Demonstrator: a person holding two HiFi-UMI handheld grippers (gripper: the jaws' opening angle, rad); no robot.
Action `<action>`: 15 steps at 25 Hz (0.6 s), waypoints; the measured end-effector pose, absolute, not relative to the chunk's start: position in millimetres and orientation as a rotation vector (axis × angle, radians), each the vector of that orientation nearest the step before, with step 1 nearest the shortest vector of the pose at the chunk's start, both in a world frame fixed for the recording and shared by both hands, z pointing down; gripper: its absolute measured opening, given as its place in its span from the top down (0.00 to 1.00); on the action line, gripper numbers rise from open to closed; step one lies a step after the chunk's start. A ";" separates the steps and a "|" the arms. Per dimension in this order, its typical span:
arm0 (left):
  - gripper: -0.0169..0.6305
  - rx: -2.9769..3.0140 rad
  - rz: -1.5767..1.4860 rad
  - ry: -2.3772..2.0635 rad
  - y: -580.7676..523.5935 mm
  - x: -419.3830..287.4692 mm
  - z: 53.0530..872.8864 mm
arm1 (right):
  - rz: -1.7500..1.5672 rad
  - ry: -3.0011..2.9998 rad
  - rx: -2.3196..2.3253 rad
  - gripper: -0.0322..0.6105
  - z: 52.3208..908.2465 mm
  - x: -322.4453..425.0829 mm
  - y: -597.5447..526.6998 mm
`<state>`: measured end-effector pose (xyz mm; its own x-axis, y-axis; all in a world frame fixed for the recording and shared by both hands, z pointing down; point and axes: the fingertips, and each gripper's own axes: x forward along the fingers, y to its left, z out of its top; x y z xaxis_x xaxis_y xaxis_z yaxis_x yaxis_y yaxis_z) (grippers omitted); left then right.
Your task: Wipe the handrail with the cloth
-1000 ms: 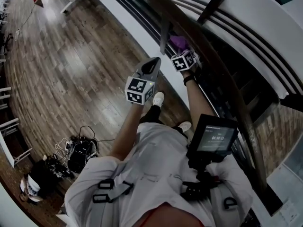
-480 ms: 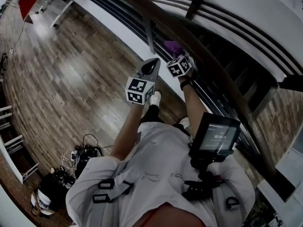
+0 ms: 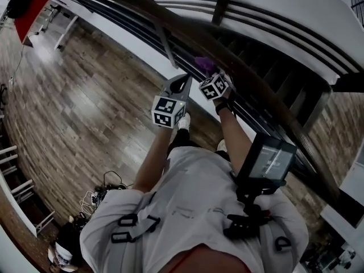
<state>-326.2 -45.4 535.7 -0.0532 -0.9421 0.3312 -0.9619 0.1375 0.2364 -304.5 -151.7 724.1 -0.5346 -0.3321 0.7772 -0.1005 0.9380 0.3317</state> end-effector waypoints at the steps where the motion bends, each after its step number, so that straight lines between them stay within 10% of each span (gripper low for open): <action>1: 0.98 1.833 0.069 -2.017 -48.8 -322.1 535.8 | -0.314 -2.128 0.307 0.79 723.3 -297.8 -153.3; 15: 0.98 1.986 0.163 -1.844 -78.7 -230.1 538.1 | -0.273 -2.123 0.409 0.79 720.0 -199.7 -159.7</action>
<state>-230.1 -78.7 538.1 0.1115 -0.9244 0.3649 -0.9740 -0.0288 0.2246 -199.7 -159.7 720.0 -0.5160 -0.3905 0.7624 -0.1846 0.9198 0.3461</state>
